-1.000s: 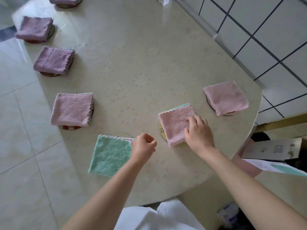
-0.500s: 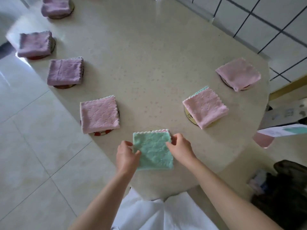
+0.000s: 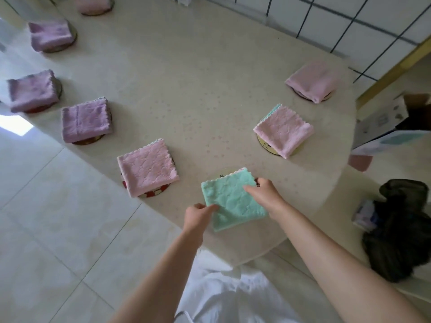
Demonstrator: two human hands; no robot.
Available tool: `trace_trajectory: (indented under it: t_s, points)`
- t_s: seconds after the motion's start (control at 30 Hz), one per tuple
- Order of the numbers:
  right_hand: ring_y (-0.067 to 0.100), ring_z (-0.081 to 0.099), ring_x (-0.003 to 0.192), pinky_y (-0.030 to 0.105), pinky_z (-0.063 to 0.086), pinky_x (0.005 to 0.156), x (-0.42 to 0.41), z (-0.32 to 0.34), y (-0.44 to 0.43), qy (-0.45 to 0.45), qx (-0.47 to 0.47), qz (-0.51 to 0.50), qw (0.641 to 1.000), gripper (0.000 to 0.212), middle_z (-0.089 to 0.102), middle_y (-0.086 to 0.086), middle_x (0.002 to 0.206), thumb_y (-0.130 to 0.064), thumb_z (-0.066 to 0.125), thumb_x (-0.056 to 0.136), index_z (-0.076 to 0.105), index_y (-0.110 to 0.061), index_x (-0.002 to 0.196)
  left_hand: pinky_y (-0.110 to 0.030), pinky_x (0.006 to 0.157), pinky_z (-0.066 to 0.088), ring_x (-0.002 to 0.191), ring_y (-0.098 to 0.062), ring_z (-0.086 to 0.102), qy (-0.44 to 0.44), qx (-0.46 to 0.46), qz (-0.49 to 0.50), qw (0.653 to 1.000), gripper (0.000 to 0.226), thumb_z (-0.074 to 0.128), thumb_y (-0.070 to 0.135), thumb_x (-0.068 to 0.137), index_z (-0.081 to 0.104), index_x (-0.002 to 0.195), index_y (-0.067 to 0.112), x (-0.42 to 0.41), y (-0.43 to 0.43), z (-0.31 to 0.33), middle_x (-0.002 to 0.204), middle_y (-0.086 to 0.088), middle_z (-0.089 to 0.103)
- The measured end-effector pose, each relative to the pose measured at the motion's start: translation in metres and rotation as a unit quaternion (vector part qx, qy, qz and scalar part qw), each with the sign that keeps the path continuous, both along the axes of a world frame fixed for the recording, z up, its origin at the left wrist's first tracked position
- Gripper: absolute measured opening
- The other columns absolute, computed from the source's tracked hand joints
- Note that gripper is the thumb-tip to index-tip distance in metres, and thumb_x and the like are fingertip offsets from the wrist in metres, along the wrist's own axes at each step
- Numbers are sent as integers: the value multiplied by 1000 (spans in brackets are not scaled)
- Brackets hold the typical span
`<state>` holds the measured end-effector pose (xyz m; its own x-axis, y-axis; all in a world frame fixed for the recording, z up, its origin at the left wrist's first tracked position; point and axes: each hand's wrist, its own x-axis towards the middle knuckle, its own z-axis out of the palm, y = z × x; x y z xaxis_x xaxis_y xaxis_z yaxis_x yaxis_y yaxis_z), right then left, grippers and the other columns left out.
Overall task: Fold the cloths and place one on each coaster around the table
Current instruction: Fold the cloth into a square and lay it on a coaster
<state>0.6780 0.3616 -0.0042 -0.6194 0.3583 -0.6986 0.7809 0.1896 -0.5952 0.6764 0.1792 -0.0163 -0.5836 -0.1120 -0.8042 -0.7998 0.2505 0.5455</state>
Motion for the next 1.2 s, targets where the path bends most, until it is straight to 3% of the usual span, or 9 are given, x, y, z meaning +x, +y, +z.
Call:
trace_trajectory:
  t_s: [0.07,0.13,0.43,0.67,0.8,0.93,1.1,1.2]
  points:
    - [29,69,85,47,57,78,8,2,0,6,-22,-23,999,20,71,9,90,-30,61,70,63,-16,84,-20,48,43,58,-16,54,20,18,3,1000,14,70,11,78,56,75,10,-5,-3,4,68,-4,57]
    - [27,70,83,49,58,77,17,1,1,6,-42,-44,998,16,71,7,89,-26,63,71,64,-18,85,-26,54,38,61,-17,50,47,16,-9,999,17,68,11,78,52,73,13,-12,-4,6,69,-4,55]
    - [24,70,80,48,59,74,39,-12,-8,22,-66,-170,983,12,70,5,90,-12,63,80,63,-19,89,-22,56,45,66,-12,56,102,-13,-119,988,8,67,8,79,63,83,13,-51,6,9,76,-1,62]
    - [23,66,85,30,53,73,36,-19,-18,-1,59,-168,984,19,70,3,93,-20,68,78,66,-15,96,-25,60,45,73,-17,58,100,-60,-237,964,9,70,17,79,65,87,15,-74,0,-6,78,2,64]
    - [27,66,89,36,54,78,38,-20,-28,-15,106,-185,977,20,70,6,94,-22,67,78,66,-14,96,-31,65,50,71,-20,59,102,-72,-303,945,13,73,22,77,65,86,16,-83,-8,-10,80,-2,67]
    - [28,62,93,29,44,74,39,-20,-37,-10,154,-193,969,20,69,8,97,-18,66,81,65,-10,99,-28,62,49,69,-21,60,112,-81,-366,920,17,72,26,77,65,87,16,-91,-11,-11,82,-5,69]
    - [28,63,90,33,51,76,45,-20,-44,-9,160,-228,960,19,67,5,92,-16,64,81,65,-11,99,-30,69,50,77,-24,61,147,-86,-413,895,19,72,24,78,66,91,12,-93,-7,-7,84,-5,67]
    - [26,63,92,27,46,74,48,-19,-46,-4,181,-226,957,19,68,6,96,-16,64,82,65,-10,100,-30,70,51,78,-24,61,161,-96,-422,887,19,72,24,79,65,91,10,-92,-5,-4,82,-4,65]
